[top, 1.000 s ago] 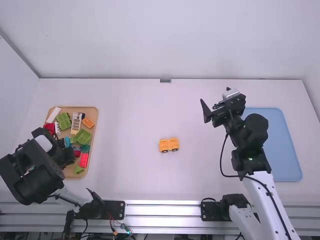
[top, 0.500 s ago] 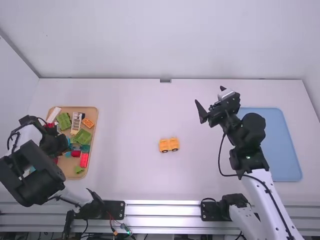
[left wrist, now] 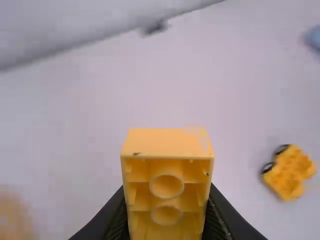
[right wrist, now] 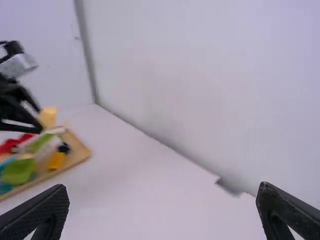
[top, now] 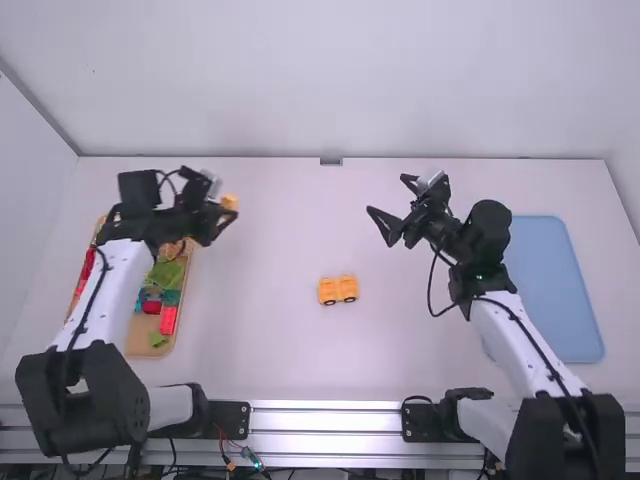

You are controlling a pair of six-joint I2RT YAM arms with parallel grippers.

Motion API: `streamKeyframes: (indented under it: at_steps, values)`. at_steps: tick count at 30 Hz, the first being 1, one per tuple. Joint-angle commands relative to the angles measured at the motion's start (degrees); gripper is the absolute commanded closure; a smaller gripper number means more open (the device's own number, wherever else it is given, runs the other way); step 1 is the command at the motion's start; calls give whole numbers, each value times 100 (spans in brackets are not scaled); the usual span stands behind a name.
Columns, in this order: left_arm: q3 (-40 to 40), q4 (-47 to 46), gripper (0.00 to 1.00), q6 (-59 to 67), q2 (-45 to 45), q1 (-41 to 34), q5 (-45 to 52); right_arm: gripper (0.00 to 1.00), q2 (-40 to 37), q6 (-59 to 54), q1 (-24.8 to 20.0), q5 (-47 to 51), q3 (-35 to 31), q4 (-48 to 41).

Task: Assemble lego blocks to make yellow taxi

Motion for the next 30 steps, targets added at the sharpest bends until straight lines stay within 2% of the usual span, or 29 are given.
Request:
streamKeyframes:
  at_steps: [1, 4, 6, 10, 14, 17, 21, 27, 28, 30]
  values:
    - [-37, 354, 98, 525, 181, -673, 960, 1, 470, 984, -234, -1851, 354, 332]
    - [-37, 863, 98, 664, 343, -1088, 1582, 3, 922, 1582, -348, -2924, 527, 918]
    - [-37, 1364, 98, 662, 533, -1327, 2417, 4, 1283, 2135, -319, -3510, 682, 1532]
    - [-37, 2369, 98, 160, 905, -1633, 3355, 5, 1735, 2726, -68, -3773, 848, 2376]
    - [-37, 3635, 98, -1121, 1259, -1956, 3519, 5, 1897, 2745, 245, -3722, 887, 2804]
    - [-37, 4153, 98, -1606, 1392, -2146, 3521, 7, 1895, 2485, 415, -3641, 883, 2824]
    - [-37, 4258, 98, -1674, 1405, -2319, 3683, 12, 1895, 2496, 485, -3226, 881, 2638]
    - [-37, 4385, 98, -1727, 1403, -2323, 4223, 16, 1895, 2490, 492, -3126, 879, 2638]
    - [-37, 4376, 98, -1816, 1405, -2321, 4221, 20, 1895, 2487, 490, -3095, 879, 2649]
    - [-37, 4319, 98, -1823, 1405, -2323, 4210, 24, 1895, 2490, 485, -3099, 883, 2704]
